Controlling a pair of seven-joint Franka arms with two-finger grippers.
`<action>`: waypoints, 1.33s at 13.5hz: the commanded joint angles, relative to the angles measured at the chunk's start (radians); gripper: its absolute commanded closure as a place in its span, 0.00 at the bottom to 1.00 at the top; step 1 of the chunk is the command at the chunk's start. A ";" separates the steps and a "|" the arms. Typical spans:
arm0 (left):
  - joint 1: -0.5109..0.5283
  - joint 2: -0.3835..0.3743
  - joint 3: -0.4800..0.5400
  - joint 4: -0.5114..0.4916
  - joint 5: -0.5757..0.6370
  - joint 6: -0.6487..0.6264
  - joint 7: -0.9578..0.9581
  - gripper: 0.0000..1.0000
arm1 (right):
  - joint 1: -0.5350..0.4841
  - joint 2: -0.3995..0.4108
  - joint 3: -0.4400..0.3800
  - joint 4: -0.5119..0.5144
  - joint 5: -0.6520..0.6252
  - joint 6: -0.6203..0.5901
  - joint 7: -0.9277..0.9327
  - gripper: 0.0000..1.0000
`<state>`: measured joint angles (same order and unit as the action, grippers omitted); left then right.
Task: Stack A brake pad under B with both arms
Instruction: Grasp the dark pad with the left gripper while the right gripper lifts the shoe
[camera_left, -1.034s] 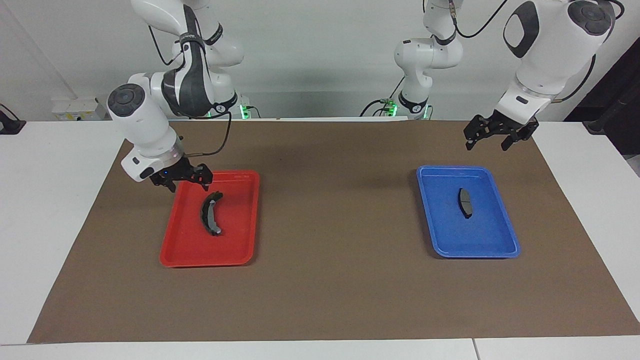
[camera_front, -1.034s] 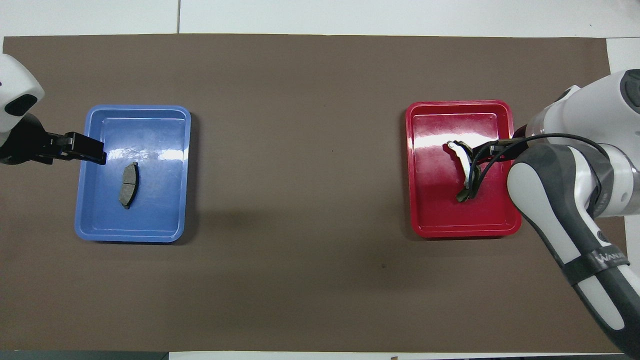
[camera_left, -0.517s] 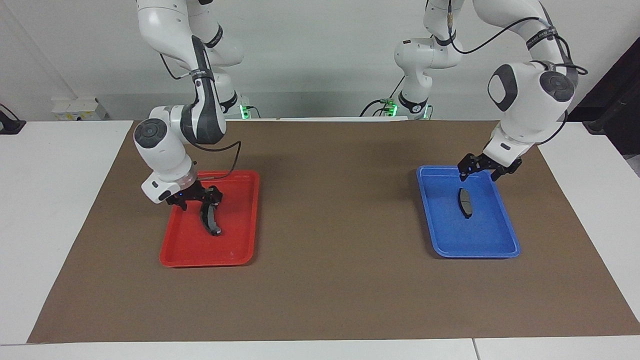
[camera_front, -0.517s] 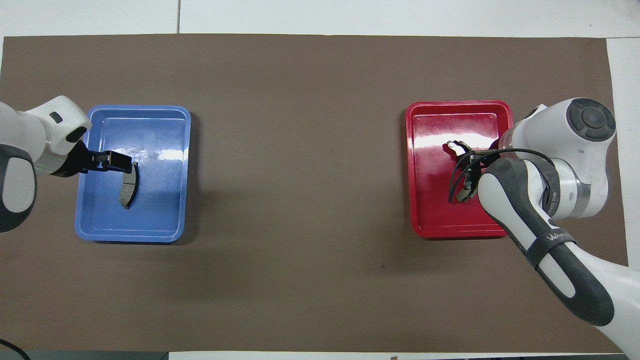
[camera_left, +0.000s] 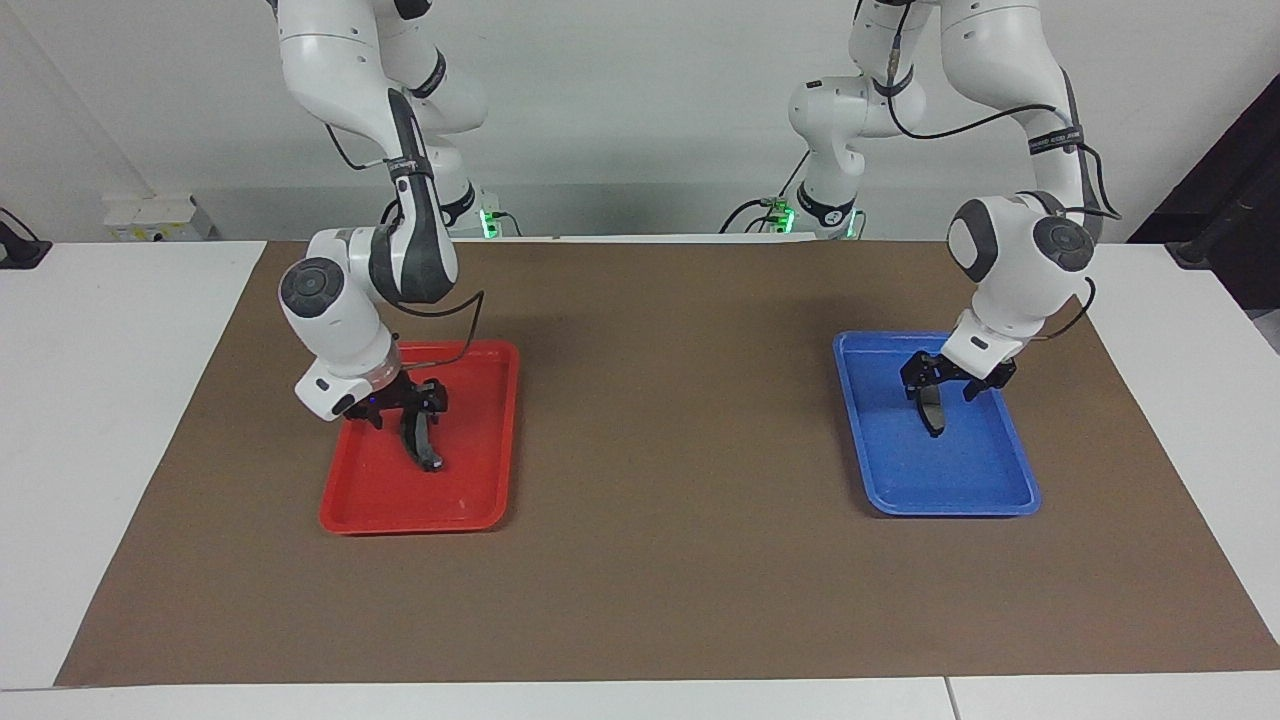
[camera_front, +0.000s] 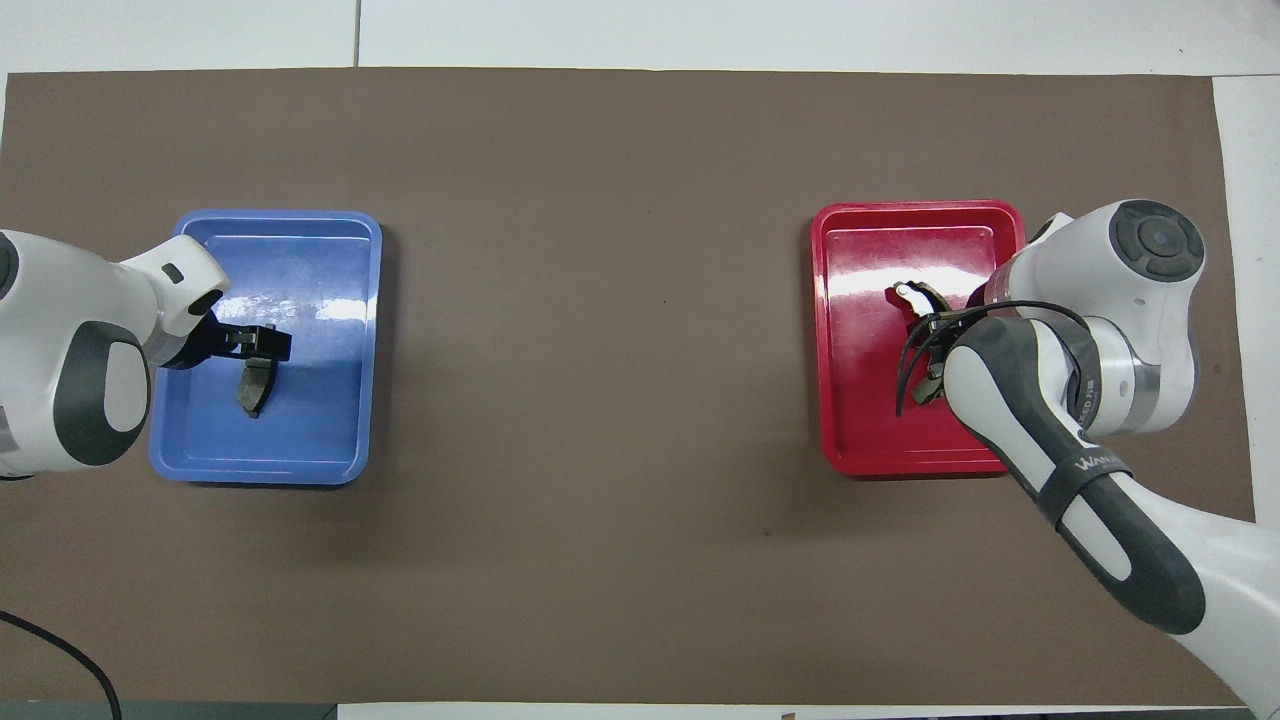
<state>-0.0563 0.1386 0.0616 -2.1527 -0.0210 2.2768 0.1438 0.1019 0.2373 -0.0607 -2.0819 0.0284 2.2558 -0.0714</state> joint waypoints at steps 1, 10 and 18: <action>0.010 0.016 0.007 -0.042 -0.008 0.053 0.025 0.02 | -0.002 0.008 0.002 -0.006 0.016 0.008 -0.036 0.20; 0.010 0.050 0.011 -0.067 -0.008 0.075 0.025 0.75 | -0.004 0.022 0.002 -0.006 0.018 0.008 -0.038 0.44; 0.001 0.047 0.020 0.118 -0.008 -0.116 0.057 0.99 | -0.005 0.022 0.001 0.023 0.016 -0.016 -0.034 1.00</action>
<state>-0.0496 0.1760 0.0783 -2.1508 -0.0216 2.2778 0.1853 0.1025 0.2602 -0.0607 -2.0802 0.0291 2.2545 -0.0800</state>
